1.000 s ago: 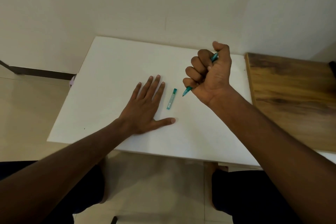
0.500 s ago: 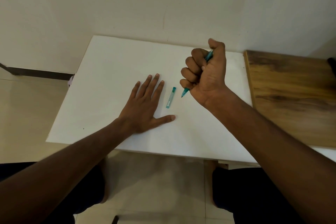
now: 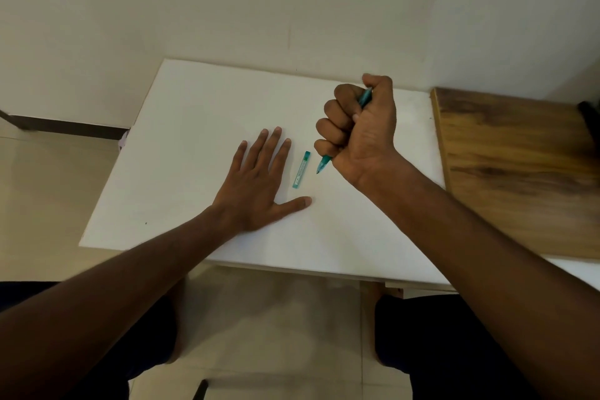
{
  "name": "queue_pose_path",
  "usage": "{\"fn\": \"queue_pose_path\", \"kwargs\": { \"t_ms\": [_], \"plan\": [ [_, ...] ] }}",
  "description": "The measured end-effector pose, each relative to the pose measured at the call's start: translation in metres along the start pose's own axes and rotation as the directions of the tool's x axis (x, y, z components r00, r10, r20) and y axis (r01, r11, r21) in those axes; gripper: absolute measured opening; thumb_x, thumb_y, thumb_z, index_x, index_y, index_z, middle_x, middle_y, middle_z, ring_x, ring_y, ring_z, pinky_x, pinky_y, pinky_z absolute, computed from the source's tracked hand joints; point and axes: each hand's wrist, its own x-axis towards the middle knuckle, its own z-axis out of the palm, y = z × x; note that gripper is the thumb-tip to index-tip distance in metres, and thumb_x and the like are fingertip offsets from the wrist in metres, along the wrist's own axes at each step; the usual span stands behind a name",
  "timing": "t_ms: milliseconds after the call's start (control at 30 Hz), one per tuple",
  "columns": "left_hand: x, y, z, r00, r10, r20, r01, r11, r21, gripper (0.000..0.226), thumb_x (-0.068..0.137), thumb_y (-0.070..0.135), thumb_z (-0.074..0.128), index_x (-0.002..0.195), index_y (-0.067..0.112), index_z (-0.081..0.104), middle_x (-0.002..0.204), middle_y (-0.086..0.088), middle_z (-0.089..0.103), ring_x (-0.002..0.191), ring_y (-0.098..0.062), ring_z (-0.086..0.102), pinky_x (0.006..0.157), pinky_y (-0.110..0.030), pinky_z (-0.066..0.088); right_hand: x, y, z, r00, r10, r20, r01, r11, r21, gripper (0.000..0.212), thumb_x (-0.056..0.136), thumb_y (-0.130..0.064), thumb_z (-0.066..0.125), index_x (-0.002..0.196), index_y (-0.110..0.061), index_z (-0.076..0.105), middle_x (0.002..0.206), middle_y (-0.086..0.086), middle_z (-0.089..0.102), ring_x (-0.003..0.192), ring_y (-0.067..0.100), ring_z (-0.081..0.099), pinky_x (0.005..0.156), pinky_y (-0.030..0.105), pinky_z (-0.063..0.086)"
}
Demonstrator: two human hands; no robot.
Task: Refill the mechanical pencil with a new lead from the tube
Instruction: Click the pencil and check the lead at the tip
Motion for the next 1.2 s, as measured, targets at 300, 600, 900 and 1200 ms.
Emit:
{"fn": "queue_pose_path", "kwargs": {
  "t_ms": [300,600,900,1200],
  "plan": [
    [0.0001,0.0002,-0.0027,1.000,-0.012,0.015,0.012,1.000,0.005,0.121,0.086,0.100,0.022,0.173,0.018,-0.003,0.182,-0.005,-0.013,0.168,-0.031,-0.010,0.135,-0.059,0.003,0.0009,0.0020,0.0056,0.999,-0.007,-0.034,0.004,0.996,-0.090,0.053,0.107,-0.047,0.031,0.065,-0.020,0.013,0.056,-0.001,0.010,0.048,0.014,0.008,0.049,0.022,0.014],
    [0.0003,-0.0005,0.0006,1.000,-0.005,-0.008,0.005,1.000,-0.001,0.121,0.086,0.100,0.024,0.173,0.019,-0.002,0.182,-0.004,-0.011,0.168,-0.031,-0.008,0.135,-0.057,0.003,-0.0034,0.0006,0.0050,0.995,-0.077,-0.060,0.071,0.993,-0.099,0.053,0.108,-0.047,0.032,0.067,-0.018,0.015,0.059,0.001,0.011,0.049,0.013,0.010,0.048,0.022,0.016],
    [0.0004,-0.0010,0.0018,1.000,-0.008,-0.025,0.008,1.000,-0.004,0.121,0.086,0.100,0.026,0.173,0.019,0.001,0.183,-0.004,-0.008,0.169,-0.031,-0.005,0.135,-0.057,0.004,-0.0030,0.0001,0.0080,0.996,-0.057,-0.073,0.048,0.992,-0.121,0.055,0.108,-0.048,0.032,0.063,-0.020,0.016,0.056,-0.001,0.013,0.048,0.013,0.010,0.048,0.022,0.017],
    [0.0000,0.0000,-0.0020,1.000,-0.013,-0.010,0.012,1.000,-0.005,0.122,0.086,0.100,0.024,0.173,0.019,0.000,0.182,-0.004,-0.010,0.169,-0.031,-0.006,0.135,-0.058,0.005,-0.0021,-0.0023,0.0066,0.997,-0.046,-0.059,0.042,0.997,-0.068,0.057,0.106,-0.051,0.033,0.059,-0.021,0.020,0.052,-0.004,0.015,0.044,0.011,0.013,0.046,0.020,0.019]
  ]
}}
